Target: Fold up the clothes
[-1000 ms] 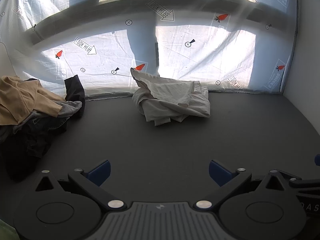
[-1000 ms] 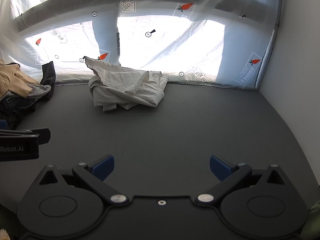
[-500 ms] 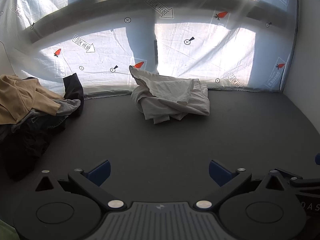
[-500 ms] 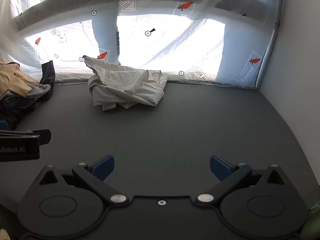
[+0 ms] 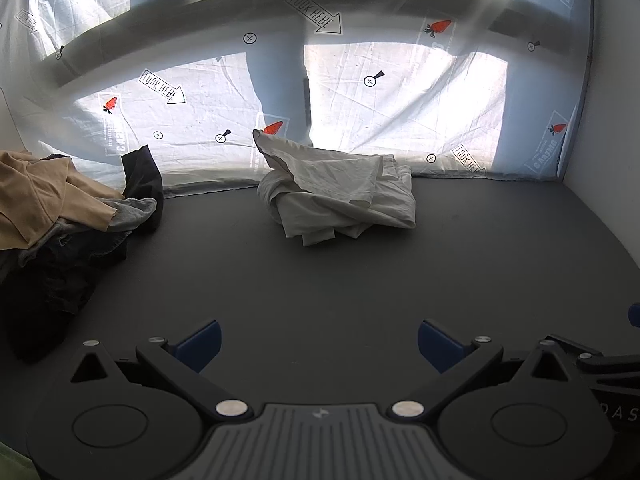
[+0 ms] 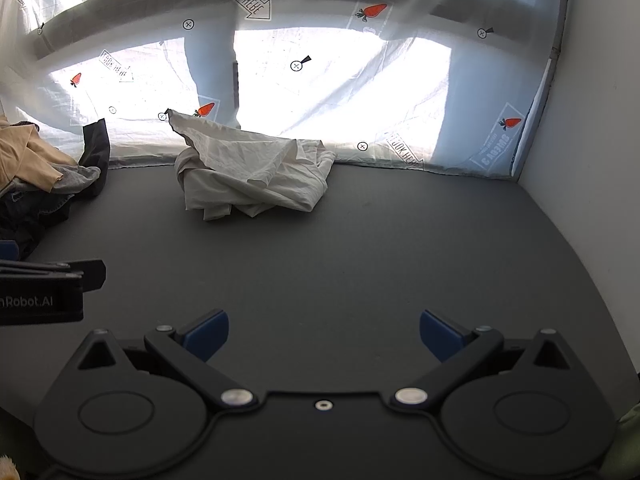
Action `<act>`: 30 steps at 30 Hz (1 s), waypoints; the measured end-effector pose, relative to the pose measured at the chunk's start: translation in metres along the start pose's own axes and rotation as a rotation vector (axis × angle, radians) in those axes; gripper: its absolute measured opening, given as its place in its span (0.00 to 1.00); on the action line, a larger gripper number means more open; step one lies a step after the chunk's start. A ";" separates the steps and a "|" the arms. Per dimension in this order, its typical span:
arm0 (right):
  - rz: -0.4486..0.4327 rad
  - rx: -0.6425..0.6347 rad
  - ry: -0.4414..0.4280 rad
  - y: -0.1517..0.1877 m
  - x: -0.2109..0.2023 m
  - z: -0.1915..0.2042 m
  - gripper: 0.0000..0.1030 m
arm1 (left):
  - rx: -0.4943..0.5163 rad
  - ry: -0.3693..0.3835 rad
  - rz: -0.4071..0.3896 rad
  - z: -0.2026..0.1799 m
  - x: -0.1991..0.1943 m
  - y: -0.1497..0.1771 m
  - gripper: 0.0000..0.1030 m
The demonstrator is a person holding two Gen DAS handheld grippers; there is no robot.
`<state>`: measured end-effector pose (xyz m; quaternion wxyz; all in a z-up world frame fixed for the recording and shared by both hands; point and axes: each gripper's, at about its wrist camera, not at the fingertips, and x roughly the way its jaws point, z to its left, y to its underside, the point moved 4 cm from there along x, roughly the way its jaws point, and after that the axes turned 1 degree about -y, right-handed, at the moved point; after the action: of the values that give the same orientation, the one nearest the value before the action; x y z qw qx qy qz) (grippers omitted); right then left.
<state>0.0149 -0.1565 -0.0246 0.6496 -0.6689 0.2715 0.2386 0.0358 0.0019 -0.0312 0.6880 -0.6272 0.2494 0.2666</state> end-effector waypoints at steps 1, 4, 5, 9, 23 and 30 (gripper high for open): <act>0.001 0.000 0.001 0.000 0.000 0.000 1.00 | 0.001 0.002 0.000 0.001 0.000 0.000 1.00; 0.000 0.000 0.002 0.001 0.001 0.000 1.00 | 0.003 0.001 0.001 -0.002 0.001 -0.001 1.00; 0.000 0.000 0.002 0.001 0.001 0.000 1.00 | 0.005 0.001 0.001 -0.002 0.001 -0.002 1.00; -0.001 0.001 0.002 0.000 0.002 0.000 1.00 | 0.007 -0.002 -0.001 -0.005 0.002 -0.003 1.00; 0.011 -0.007 -0.023 -0.003 0.011 -0.011 1.00 | -0.034 -0.043 0.033 -0.011 0.012 -0.002 1.00; 0.003 0.004 -0.024 -0.009 0.026 -0.036 1.00 | -0.100 -0.081 0.050 -0.016 0.024 -0.005 1.00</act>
<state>0.0392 -0.1936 -0.0342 0.6537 -0.6642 0.2653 0.2472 0.0567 -0.0129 -0.0454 0.6587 -0.6428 0.2233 0.3211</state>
